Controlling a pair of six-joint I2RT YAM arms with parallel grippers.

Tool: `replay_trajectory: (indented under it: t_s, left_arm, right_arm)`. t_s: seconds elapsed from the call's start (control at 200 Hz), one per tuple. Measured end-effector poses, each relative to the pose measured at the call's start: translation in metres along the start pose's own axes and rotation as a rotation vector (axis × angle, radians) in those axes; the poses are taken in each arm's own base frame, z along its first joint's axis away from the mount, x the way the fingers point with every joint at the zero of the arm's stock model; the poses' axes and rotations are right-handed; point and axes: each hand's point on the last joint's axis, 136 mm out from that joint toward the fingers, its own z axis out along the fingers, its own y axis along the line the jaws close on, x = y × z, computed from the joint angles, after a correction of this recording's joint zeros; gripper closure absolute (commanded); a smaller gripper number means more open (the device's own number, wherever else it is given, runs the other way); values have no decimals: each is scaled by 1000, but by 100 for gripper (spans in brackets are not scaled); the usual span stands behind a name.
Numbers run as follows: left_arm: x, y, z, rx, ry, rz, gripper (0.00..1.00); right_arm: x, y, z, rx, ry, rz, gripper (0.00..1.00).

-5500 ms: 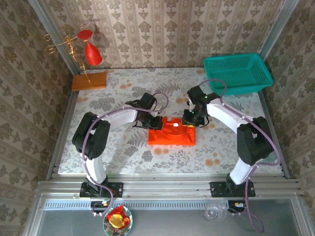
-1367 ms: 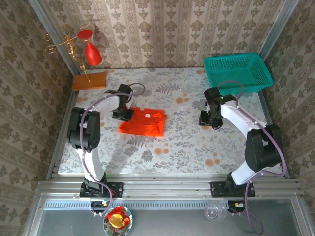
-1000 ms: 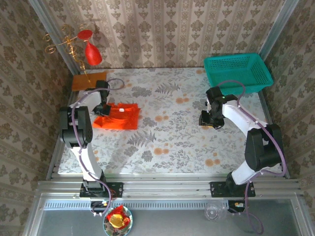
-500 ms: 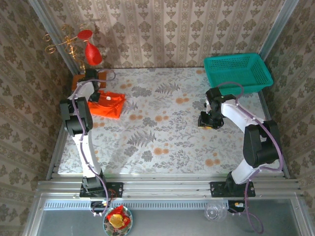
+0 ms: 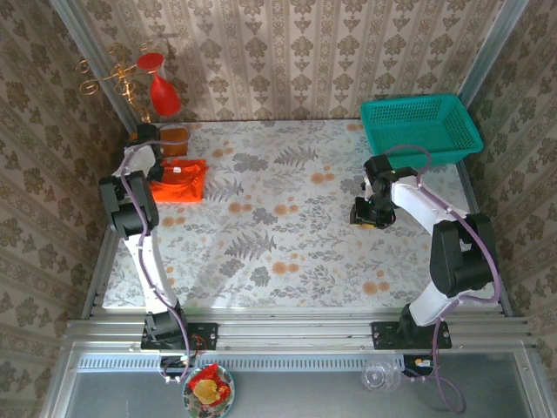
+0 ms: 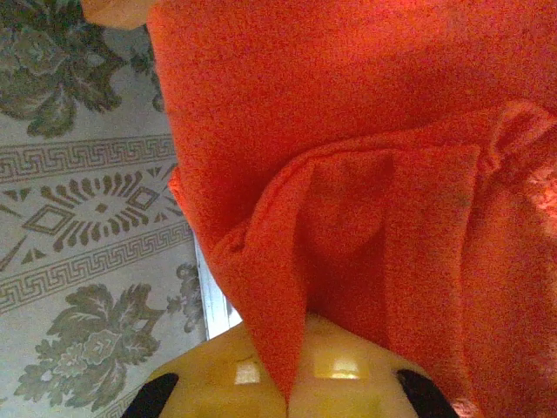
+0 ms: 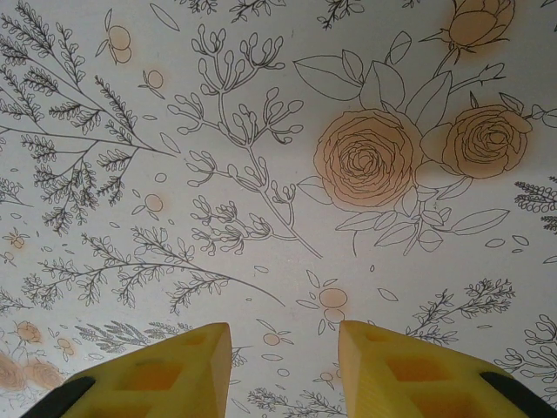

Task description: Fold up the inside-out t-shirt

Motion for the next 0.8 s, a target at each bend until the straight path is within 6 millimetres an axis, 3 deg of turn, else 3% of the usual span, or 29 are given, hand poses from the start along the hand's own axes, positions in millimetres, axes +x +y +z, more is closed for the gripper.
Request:
replay_trajectory:
  t_s: [0.125, 0.285, 0.49, 0.53, 0.59, 0.665, 0.745, 0.8]
  left_arm:
    - [3, 6, 2, -7, 7, -10, 99]
    - [3, 7, 2, -10, 8, -11, 89]
    - [4, 8, -5, 2, 8, -42, 51]
    - [2, 11, -12, 5, -4, -53, 48]
    - [-1, 18, -26, 8, -29, -80, 43]
    - [-6, 30, -50, 5, -76, -112, 34]
    - [-8, 43, -78, 1, -128, -158, 2]
    - [-7, 48, -98, 4, -164, -190, 0]
  right_arm:
    - [0, 0, 0, 1, 0, 1, 60]
    - [-1, -2, 0, 7, -4, 2, 55]
    - [-16, -6, -13, 36, -98, -10, 32]
    - [-21, -7, -18, 46, -133, -12, 26]
    - [-29, -10, -28, 67, -190, -22, 0]
    - [-36, -18, -41, 99, -265, -14, 0]
    - [-41, -27, -55, 130, -327, 1, 0]
    - [-46, -34, -63, 149, -376, 14, 0]
